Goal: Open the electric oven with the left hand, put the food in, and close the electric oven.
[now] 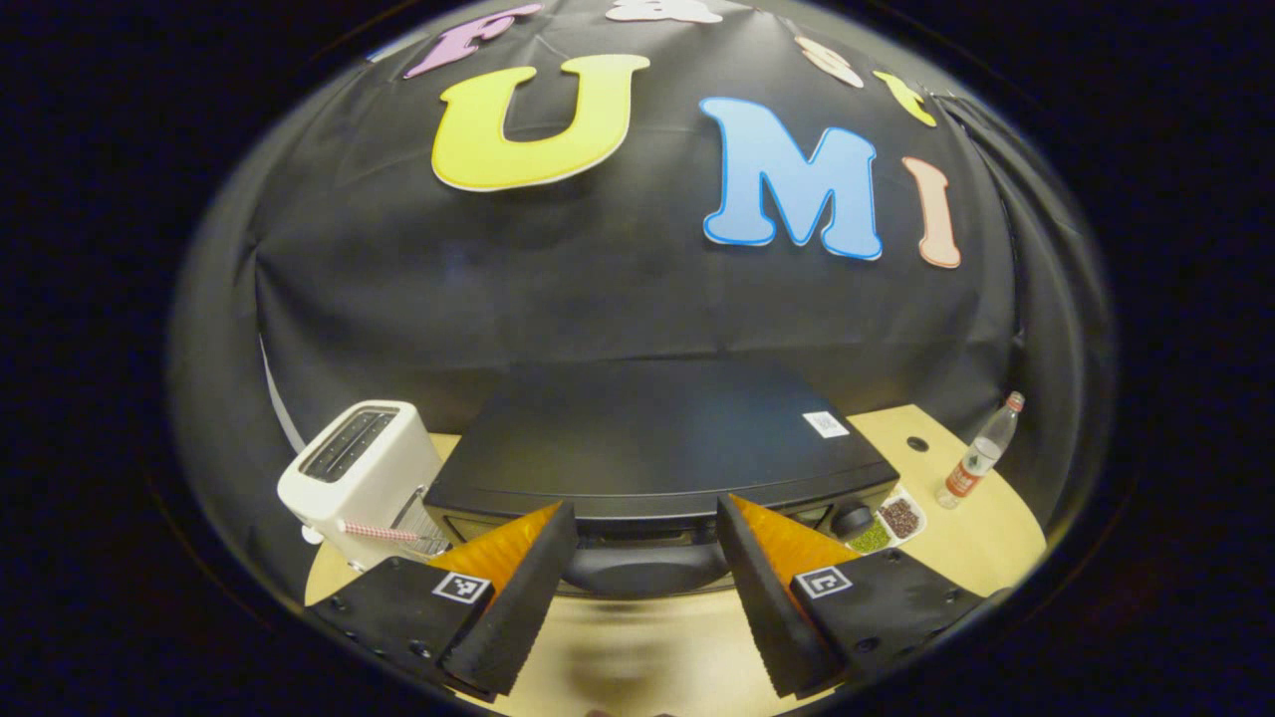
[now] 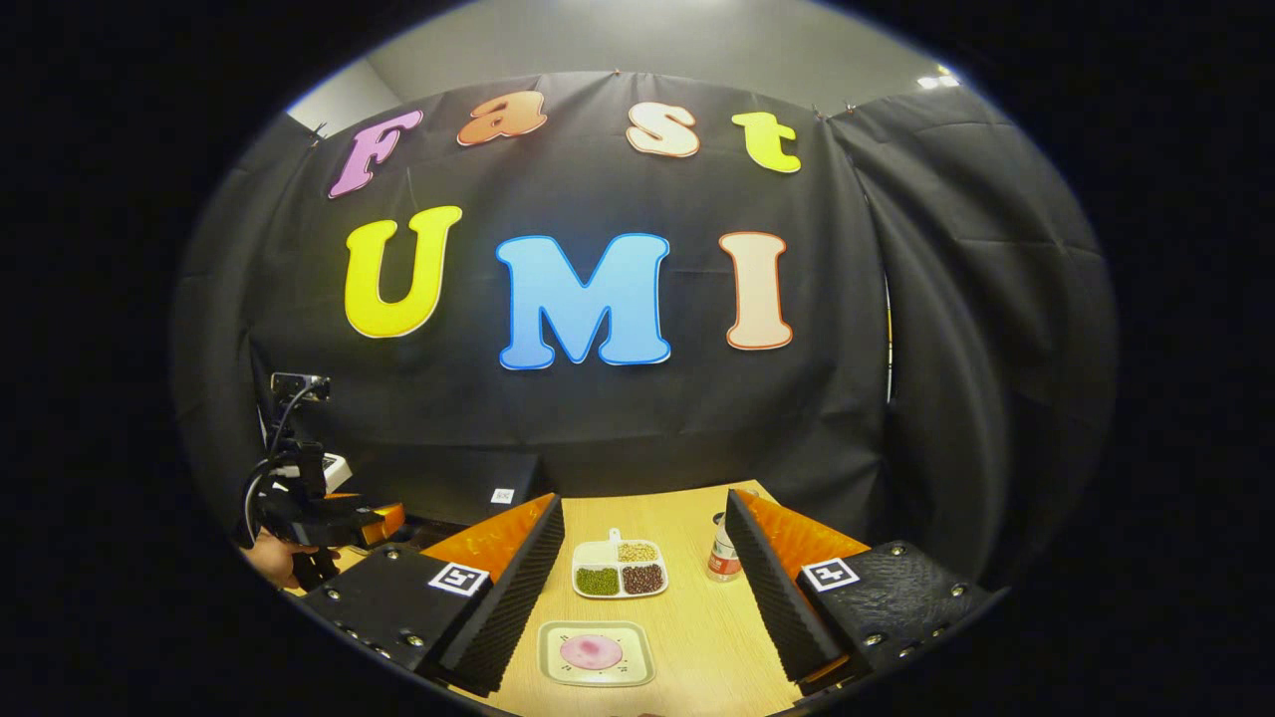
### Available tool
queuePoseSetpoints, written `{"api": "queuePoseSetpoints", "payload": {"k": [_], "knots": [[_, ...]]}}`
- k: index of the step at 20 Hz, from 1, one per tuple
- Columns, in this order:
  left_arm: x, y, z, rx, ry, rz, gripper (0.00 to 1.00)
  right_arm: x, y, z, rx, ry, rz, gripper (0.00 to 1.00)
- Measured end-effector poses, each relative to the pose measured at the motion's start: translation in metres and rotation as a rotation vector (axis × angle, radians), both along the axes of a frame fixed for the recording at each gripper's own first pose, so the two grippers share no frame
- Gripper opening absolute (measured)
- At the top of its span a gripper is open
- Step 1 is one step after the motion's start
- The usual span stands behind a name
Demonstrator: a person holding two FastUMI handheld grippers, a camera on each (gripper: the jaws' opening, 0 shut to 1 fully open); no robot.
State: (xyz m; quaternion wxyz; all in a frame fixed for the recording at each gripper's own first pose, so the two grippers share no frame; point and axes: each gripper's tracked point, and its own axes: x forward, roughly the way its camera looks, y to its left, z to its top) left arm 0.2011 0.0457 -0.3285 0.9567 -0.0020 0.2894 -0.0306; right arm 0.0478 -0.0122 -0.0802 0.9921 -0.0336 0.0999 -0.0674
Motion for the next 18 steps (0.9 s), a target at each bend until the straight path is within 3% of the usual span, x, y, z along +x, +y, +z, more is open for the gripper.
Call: {"api": "queuePoseSetpoints", "payload": {"k": [3,4,7,8,9,10,12,15,18], "knots": [[0.005,-0.002,-0.009,0.01,0.0,-0.009,0.99,0.0,-0.002,-0.005,0.004,0.008,-0.008,0.98],[0.007,-0.002,-0.011,0.023,0.0,-0.011,0.92,0.001,-0.001,-0.005,0.002,0.01,-0.008,0.98],[0.005,-0.002,-0.017,0.064,0.0,-0.01,0.97,0.002,0.001,-0.005,-0.005,0.009,-0.004,0.98],[0.005,-0.002,-0.011,0.06,-0.022,-0.006,0.99,0.002,0.002,-0.005,-0.002,0.008,-0.003,0.98],[0.003,-0.002,-0.017,0.049,-0.009,0.001,0.93,0.003,0.004,-0.006,0.003,0.009,0.002,0.98],[0.003,-0.002,-0.016,0.037,-0.013,0.011,0.99,0.003,0.005,-0.006,0.004,0.009,0.005,0.98],[0.001,-0.001,-0.016,0.041,-0.013,0.01,0.95,0.003,0.007,-0.007,0.002,0.009,0.014,0.98],[-0.007,-0.001,-0.015,0.036,-0.01,0.012,0.99,0.001,0.009,-0.005,0.002,0.004,0.025,0.98],[-0.022,-0.001,-0.017,0.038,-0.013,0.015,0.96,-0.003,0.008,-0.005,0.006,0.002,0.028,0.98]]}}
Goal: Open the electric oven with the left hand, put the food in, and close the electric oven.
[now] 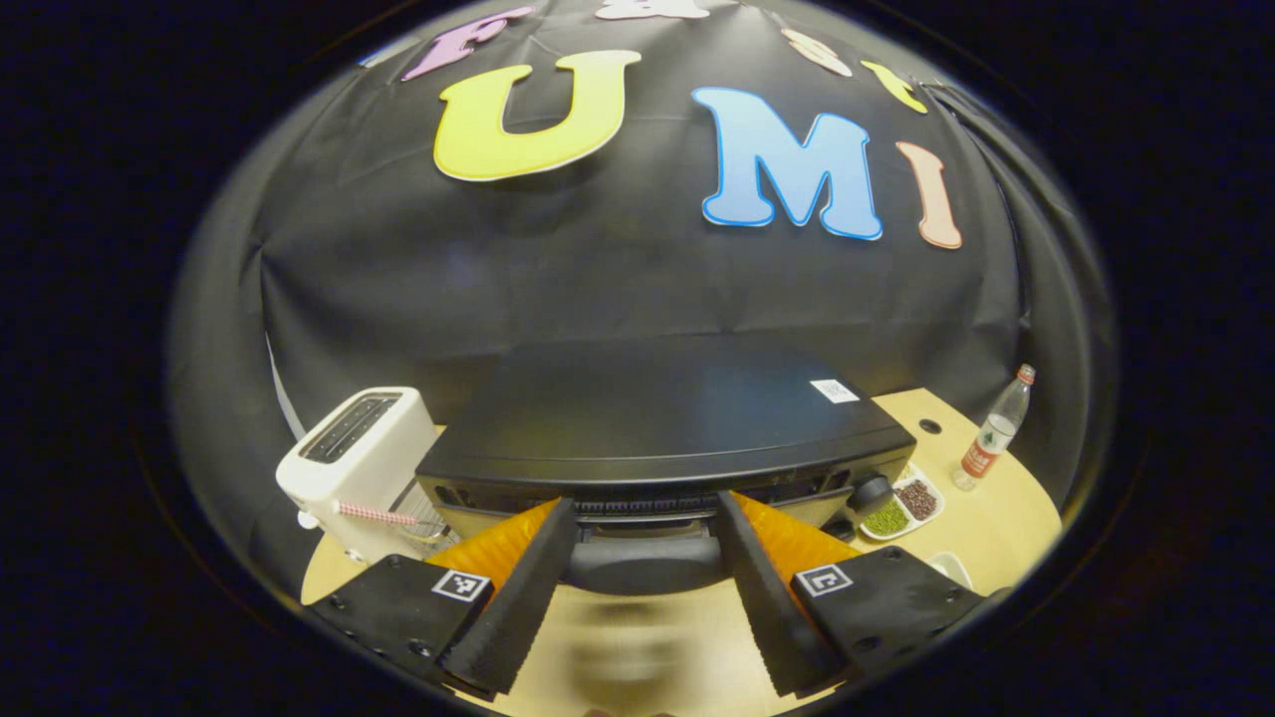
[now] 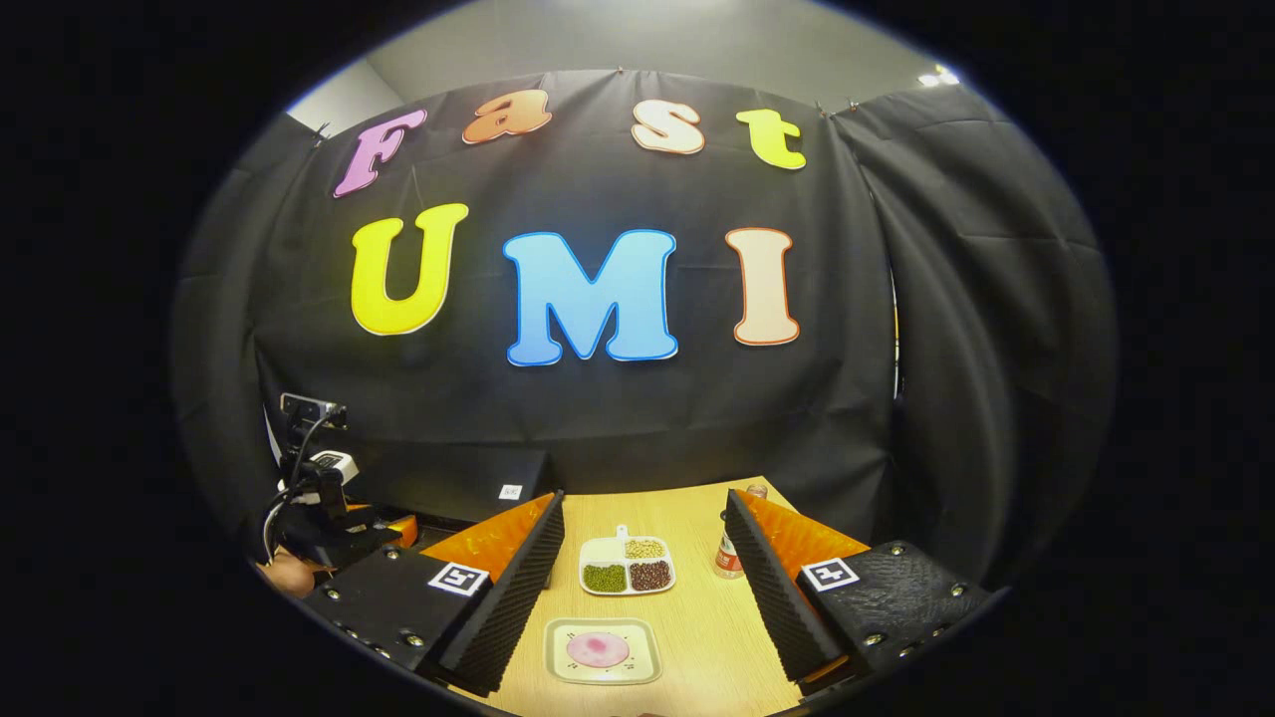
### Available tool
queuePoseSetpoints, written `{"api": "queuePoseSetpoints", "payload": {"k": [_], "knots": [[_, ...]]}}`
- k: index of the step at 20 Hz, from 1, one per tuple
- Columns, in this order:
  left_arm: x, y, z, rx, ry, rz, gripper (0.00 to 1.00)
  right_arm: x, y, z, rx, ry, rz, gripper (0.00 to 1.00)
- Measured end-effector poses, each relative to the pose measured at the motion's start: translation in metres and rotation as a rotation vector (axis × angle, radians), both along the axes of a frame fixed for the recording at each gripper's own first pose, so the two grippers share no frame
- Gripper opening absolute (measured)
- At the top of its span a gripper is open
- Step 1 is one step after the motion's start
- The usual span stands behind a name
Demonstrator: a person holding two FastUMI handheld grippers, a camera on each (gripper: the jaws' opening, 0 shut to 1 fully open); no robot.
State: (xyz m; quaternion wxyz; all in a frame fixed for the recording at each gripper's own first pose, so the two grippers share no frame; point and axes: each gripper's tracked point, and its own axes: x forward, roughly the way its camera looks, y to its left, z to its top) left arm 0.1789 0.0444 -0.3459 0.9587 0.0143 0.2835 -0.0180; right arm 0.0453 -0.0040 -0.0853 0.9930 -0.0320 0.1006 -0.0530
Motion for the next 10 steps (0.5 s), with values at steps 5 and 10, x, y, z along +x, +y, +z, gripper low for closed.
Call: {"api": "queuePoseSetpoints", "payload": {"k": [5,10], "knots": [[-0.031,-0.001,-0.007,0.015,0.007,-0.01,0.96,-0.011,-0.001,0.001,-0.002,-0.002,0.013,0.98],[-0.066,-0.002,-0.025,0.023,0.049,-0.015,0.95,-0.018,-0.002,0.004,0.0,-0.007,0.023,0.98]]}}
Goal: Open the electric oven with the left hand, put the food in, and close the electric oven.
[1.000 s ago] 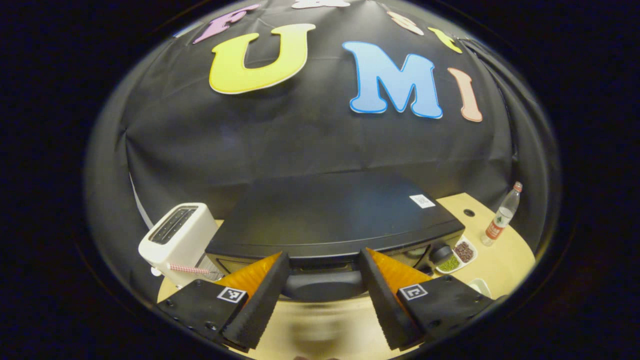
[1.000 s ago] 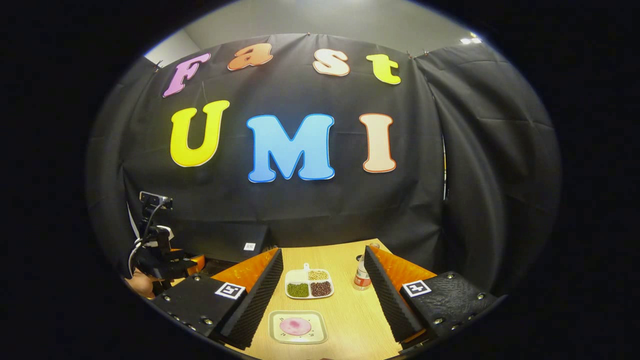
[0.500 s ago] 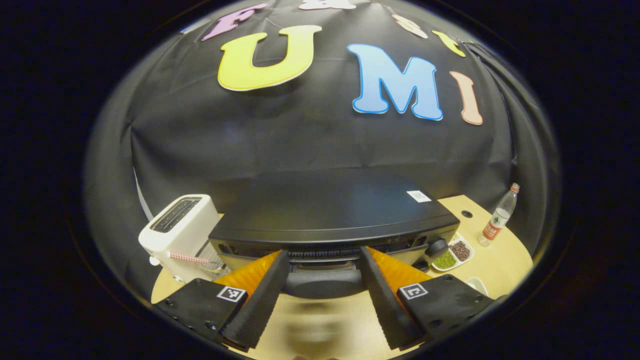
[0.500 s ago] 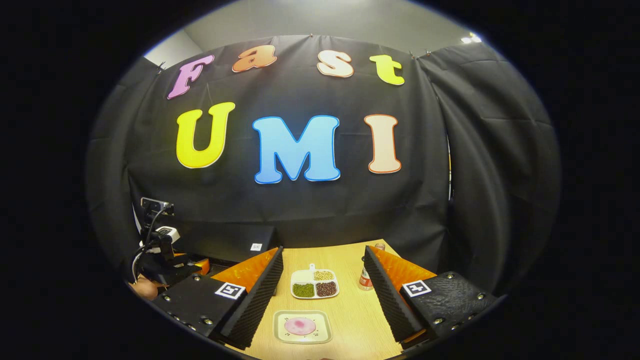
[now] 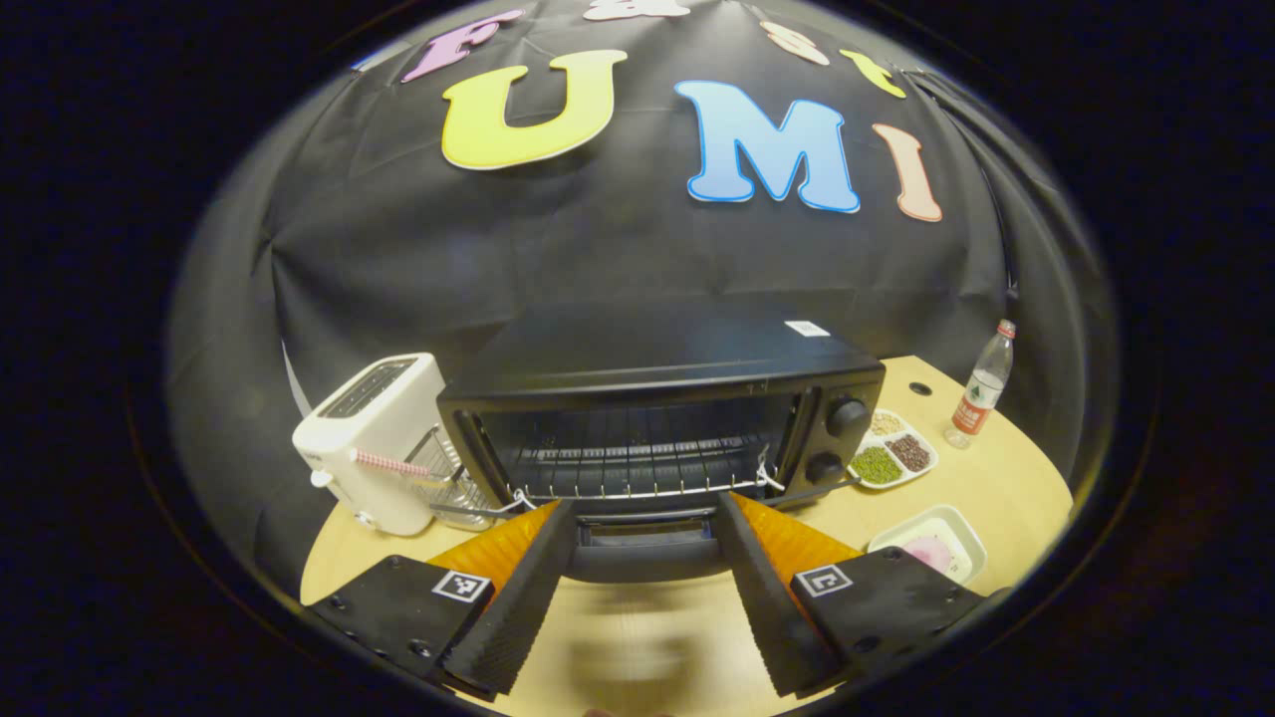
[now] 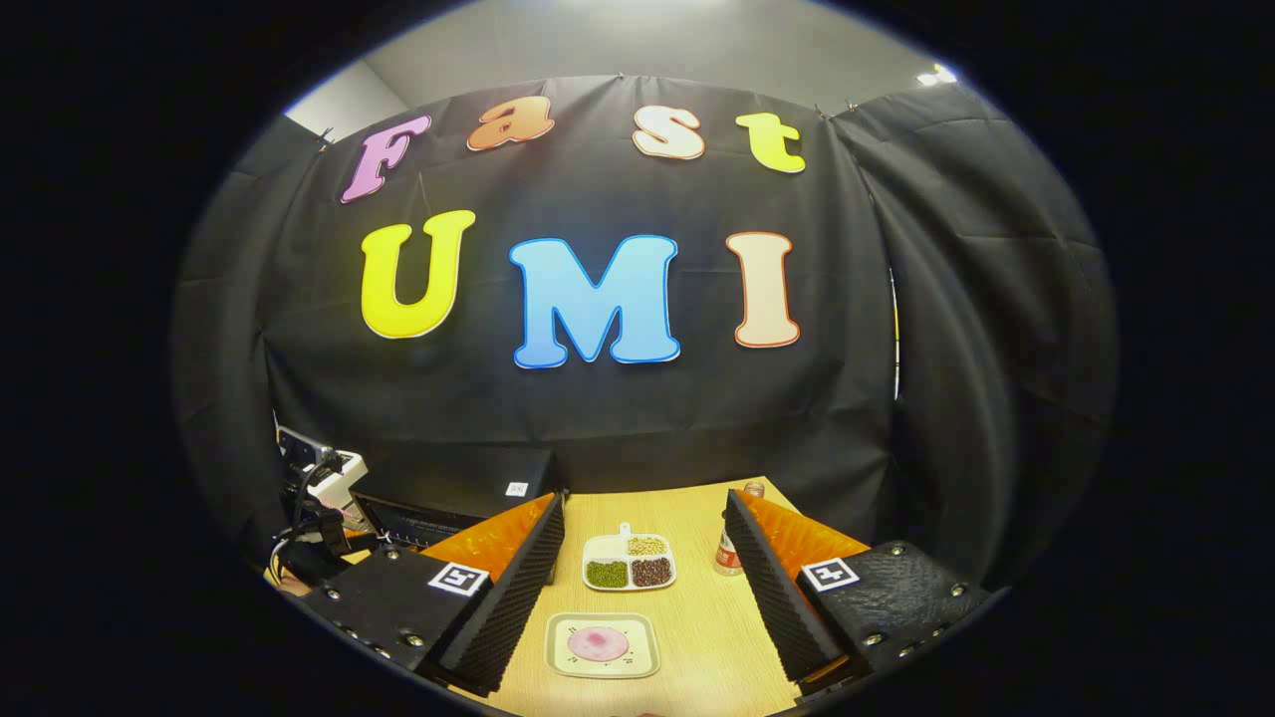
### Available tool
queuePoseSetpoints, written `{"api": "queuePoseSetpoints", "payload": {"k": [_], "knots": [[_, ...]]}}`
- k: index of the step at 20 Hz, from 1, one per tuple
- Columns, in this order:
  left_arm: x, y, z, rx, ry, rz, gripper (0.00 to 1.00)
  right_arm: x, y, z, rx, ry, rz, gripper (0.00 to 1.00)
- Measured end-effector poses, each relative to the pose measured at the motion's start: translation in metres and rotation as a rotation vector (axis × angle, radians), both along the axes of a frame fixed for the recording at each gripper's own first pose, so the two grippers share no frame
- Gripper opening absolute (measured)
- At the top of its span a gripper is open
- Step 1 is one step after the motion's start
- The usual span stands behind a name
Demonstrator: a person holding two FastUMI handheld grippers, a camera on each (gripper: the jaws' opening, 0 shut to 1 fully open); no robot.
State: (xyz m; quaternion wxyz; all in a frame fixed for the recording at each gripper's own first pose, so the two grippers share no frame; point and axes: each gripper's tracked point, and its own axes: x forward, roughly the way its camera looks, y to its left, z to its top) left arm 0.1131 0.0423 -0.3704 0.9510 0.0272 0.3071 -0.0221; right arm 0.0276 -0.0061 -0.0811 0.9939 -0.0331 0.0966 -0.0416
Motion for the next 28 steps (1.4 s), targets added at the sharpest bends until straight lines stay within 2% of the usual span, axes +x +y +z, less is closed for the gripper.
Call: {"api": "queuePoseSetpoints", "payload": {"k": [4,8,9,13,15,17,18,20,23,24,25,28], "knots": [[-0.032,-0.001,-0.024,-0.018,0.06,0.018,0.96,-0.008,0.0,-0.002,-0.005,0.007,0.003,0.98],[-0.053,-0.003,-0.051,0.015,0.107,-0.002,0.95,-0.012,0.0,-0.01,-0.007,0.024,0.004,0.98],[-0.056,-0.002,-0.057,0.018,0.122,-0.006,0.99,-0.014,0.0,-0.013,-0.007,0.031,0.003,0.98],[-0.068,0.001,-0.071,0.006,0.146,0.001,0.96,-0.019,-0.003,-0.022,0.0,0.056,-0.002,0.98],[-0.06,-0.002,-0.05,-0.01,0.082,-0.004,0.99,-0.019,-0.006,-0.028,0.002,0.073,-0.006,0.98],[-0.053,-0.006,-0.02,-0.02,0.02,-0.013,0.96,-0.014,-0.009,-0.044,0.024,0.135,-0.001,0.98],[-0.048,-0.008,-0.003,-0.024,-0.016,-0.017,0.99,-0.012,-0.008,-0.057,0.034,0.194,0.011,0.98],[-0.042,-0.012,0.034,-0.033,-0.086,-0.025,0.99,-0.008,-0.01,-0.085,0.047,0.316,0.037,0.99],[-0.039,-0.014,0.089,0.011,-0.194,-0.043,0.99,-0.002,-0.028,-0.135,0.053,0.504,0.038,0.99],[-0.041,-0.019,0.104,0.004,-0.22,-0.05,0.92,-0.002,-0.034,-0.149,0.059,0.563,0.037,0.99],[-0.046,-0.021,0.121,0.0,-0.245,-0.052,0.99,0.001,-0.039,-0.164,0.068,0.614,0.039,0.99],[-0.056,-0.02,0.171,0.0,-0.325,-0.047,0.95,0.008,-0.047,-0.209,0.114,0.768,0.043,0.99]]}}
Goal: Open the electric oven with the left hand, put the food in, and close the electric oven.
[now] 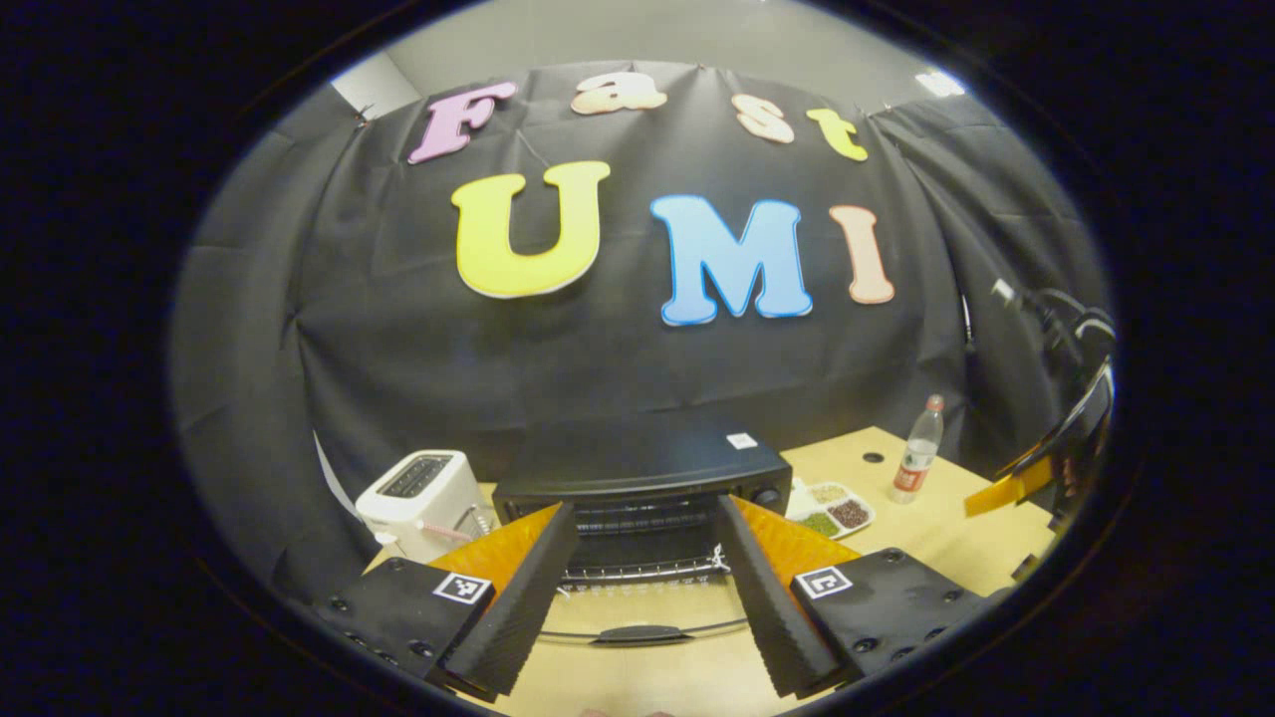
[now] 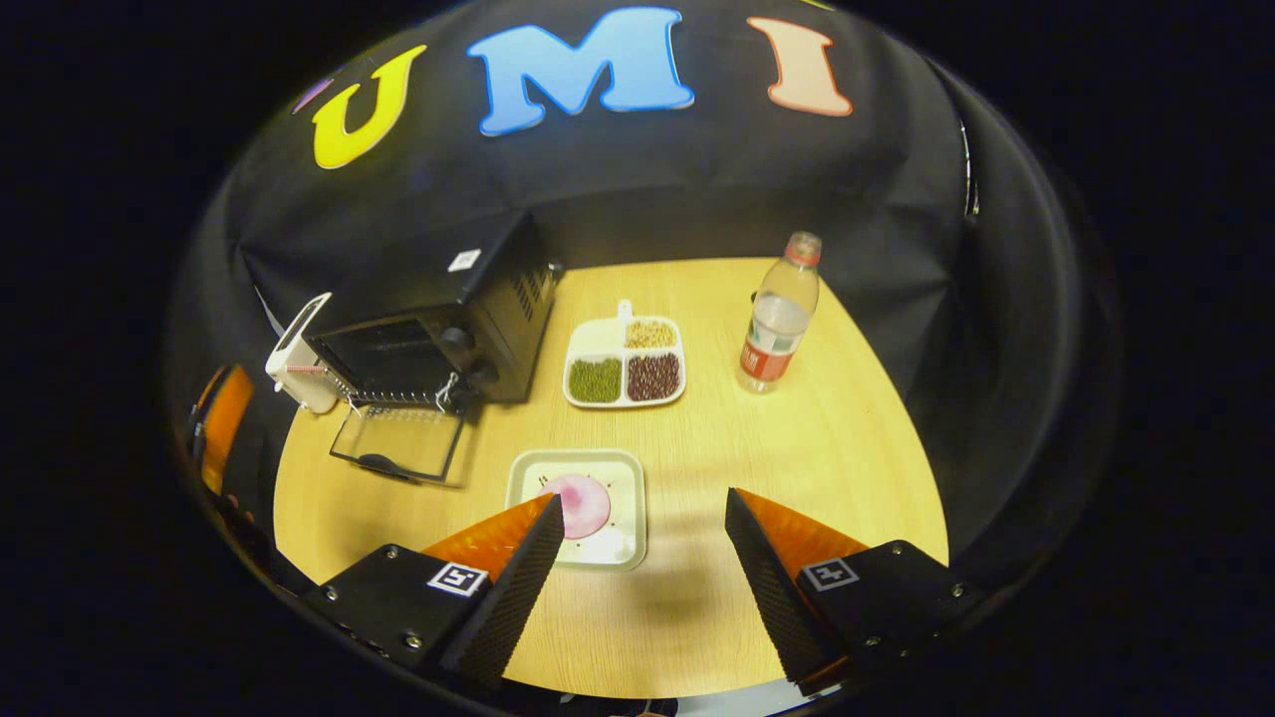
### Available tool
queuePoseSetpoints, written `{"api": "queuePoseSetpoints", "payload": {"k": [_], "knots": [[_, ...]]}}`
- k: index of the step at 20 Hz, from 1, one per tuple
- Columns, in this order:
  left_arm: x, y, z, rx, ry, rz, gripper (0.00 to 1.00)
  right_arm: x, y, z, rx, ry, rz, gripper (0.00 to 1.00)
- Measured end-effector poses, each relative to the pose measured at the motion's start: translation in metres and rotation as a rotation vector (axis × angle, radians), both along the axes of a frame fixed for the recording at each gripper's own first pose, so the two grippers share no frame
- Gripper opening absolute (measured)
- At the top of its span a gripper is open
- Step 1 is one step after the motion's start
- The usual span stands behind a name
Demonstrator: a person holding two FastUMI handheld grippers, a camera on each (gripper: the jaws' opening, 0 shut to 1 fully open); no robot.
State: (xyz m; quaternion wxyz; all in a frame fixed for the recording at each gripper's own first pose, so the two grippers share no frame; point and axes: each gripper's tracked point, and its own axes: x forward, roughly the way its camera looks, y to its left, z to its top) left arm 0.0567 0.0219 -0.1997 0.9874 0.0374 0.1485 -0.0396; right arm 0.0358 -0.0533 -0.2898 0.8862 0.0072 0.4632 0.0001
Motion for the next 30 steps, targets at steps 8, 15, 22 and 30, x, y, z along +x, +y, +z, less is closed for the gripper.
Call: {"api": "queuePoseSetpoints", "payload": {"k": [8,15,22,30], "knots": [[-0.019,0.036,0.079,-0.032,-0.126,0.096,0.99,0.021,-0.008,-0.098,0.061,0.298,-0.064,0.99],[-0.045,0.079,0.064,-0.004,-0.072,0.193,0.98,0.039,-0.022,-0.142,-0.08,0.408,-0.039,0.99],[-0.048,0.089,0.056,-0.023,-0.056,0.22,0.91,0.042,-0.014,-0.152,-0.084,0.412,0.001,0.93],[-0.049,0.075,0.067,-0.016,-0.076,0.179,0.91,0.034,0.007,-0.159,0.129,0.414,-0.022,0.02]]}}
